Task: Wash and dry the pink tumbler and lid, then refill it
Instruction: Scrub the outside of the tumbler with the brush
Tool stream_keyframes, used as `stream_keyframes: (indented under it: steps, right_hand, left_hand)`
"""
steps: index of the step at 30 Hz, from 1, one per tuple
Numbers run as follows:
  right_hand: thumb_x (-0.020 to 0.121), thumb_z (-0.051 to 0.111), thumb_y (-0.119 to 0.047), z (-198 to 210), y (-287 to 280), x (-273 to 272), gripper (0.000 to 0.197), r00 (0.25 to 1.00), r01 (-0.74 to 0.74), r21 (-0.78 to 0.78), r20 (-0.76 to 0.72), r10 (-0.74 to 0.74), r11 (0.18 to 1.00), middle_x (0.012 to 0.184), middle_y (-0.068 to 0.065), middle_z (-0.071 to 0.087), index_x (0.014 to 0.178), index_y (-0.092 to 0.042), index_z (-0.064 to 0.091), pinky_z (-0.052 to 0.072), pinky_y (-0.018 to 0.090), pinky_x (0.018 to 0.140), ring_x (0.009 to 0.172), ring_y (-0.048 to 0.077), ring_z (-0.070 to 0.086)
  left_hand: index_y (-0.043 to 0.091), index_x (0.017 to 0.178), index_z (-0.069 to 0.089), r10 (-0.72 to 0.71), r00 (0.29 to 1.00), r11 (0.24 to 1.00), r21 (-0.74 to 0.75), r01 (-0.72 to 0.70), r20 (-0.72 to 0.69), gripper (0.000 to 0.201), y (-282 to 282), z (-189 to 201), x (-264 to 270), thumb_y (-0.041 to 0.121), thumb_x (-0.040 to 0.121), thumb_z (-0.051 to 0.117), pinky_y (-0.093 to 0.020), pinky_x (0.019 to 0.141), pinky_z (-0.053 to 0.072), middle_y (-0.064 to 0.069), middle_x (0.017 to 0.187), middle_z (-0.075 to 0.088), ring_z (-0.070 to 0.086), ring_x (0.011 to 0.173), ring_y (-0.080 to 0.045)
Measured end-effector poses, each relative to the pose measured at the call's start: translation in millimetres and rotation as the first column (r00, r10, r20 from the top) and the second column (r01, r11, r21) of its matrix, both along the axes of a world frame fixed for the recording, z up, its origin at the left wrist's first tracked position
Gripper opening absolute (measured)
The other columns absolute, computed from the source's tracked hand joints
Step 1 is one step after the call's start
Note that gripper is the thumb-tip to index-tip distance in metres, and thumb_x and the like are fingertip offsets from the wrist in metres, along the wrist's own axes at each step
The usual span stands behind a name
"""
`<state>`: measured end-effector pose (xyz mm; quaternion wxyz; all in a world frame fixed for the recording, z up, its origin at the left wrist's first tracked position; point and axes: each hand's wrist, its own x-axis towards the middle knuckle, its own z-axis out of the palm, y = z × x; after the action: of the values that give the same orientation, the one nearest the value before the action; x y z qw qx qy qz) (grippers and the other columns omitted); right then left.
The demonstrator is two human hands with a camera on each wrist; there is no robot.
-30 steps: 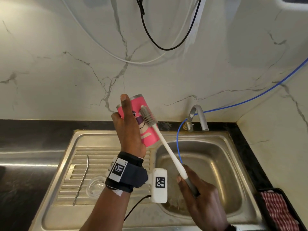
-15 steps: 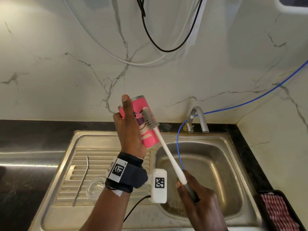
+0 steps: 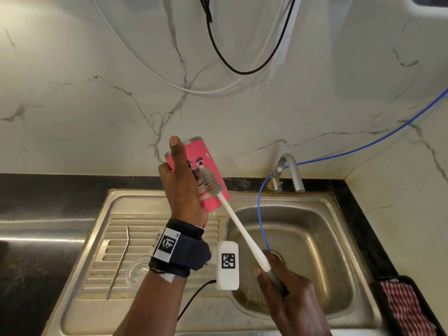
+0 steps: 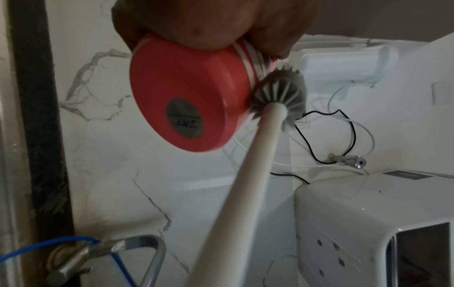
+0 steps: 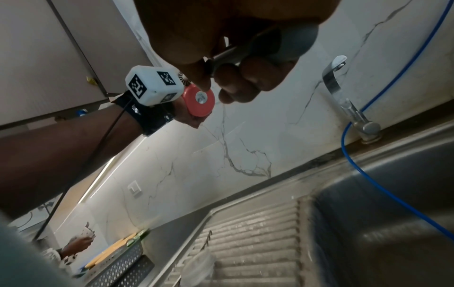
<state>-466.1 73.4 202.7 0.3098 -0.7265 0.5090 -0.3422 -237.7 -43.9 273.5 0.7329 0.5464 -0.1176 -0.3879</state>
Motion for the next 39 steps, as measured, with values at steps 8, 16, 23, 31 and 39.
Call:
stream_keyframes:
  steps: [8,16,23,31,39]
  right_hand:
    - [0.091,0.075,-0.032,-4.3,2.4,-4.2,0.045,0.999,-0.016,-0.014,-0.045,0.015,1.000,0.065,-0.029,0.054,0.129,-0.051,0.061,0.037,0.005,0.053,0.049,-0.004,0.050]
    - [0.097,0.062,-0.046,-3.0,-18.0,11.6,0.044,1.000,-0.009,-0.074,-0.009,0.008,0.997,0.060,-0.013,0.049,0.140,-0.045,0.054,0.042,0.023,0.048,0.047,0.005,0.046]
    - [0.092,0.065,-0.048,-10.2,10.1,-12.9,0.045,0.997,-0.047,-0.002,-0.057,0.047,0.999,0.082,-0.030,0.062,0.135,-0.056,0.058,0.044,0.004,0.059,0.059,-0.012,0.058]
    - [0.091,0.071,-0.042,-15.0,10.3,-10.6,0.047,0.996,-0.044,-0.055,-0.081,0.039,0.998,0.086,-0.030,0.062,0.135,-0.053,0.059,0.042,0.002,0.059,0.061,-0.015,0.057]
    - [0.096,0.066,-0.045,-17.1,-5.2,-9.4,0.042,0.995,-0.035,-0.102,-0.093,0.025,0.994,0.073,-0.024,0.055,0.138,-0.041,0.063,0.043,0.009,0.056,0.056,-0.011,0.051]
  left_hand:
    - [0.024,0.129,0.047,0.019,1.000,0.999,0.034,-0.018,-0.024,0.063,-0.1,1.3,2.3,0.076,0.094,0.059,-0.054,0.088,0.065,-0.019,0.121,0.071,0.078,0.100,-0.035]
    - [0.022,0.126,0.045,-0.064,0.997,0.997,0.034,0.065,-0.030,0.074,1.6,-1.0,-9.8,0.075,0.080,0.067,-0.043,0.074,0.065,-0.008,0.103,0.069,0.078,0.079,-0.019]
    - [0.018,0.136,0.044,0.130,0.991,0.991,0.038,-0.129,-0.014,0.073,0.2,5.1,21.8,0.071,0.091,0.067,-0.046,0.076,0.068,-0.014,0.117,0.071,0.081,0.089,-0.027]
    - [0.020,0.134,0.042,0.136,0.990,0.989,0.067,-0.133,-0.044,0.070,-1.4,5.5,18.6,0.071,0.092,0.065,-0.046,0.076,0.068,-0.009,0.113,0.072,0.081,0.084,-0.024]
    - [0.018,0.135,0.043,0.084,0.995,0.995,0.051,-0.081,-0.060,0.072,0.6,3.3,6.2,0.072,0.092,0.063,-0.050,0.082,0.067,-0.009,0.108,0.071,0.080,0.091,-0.031]
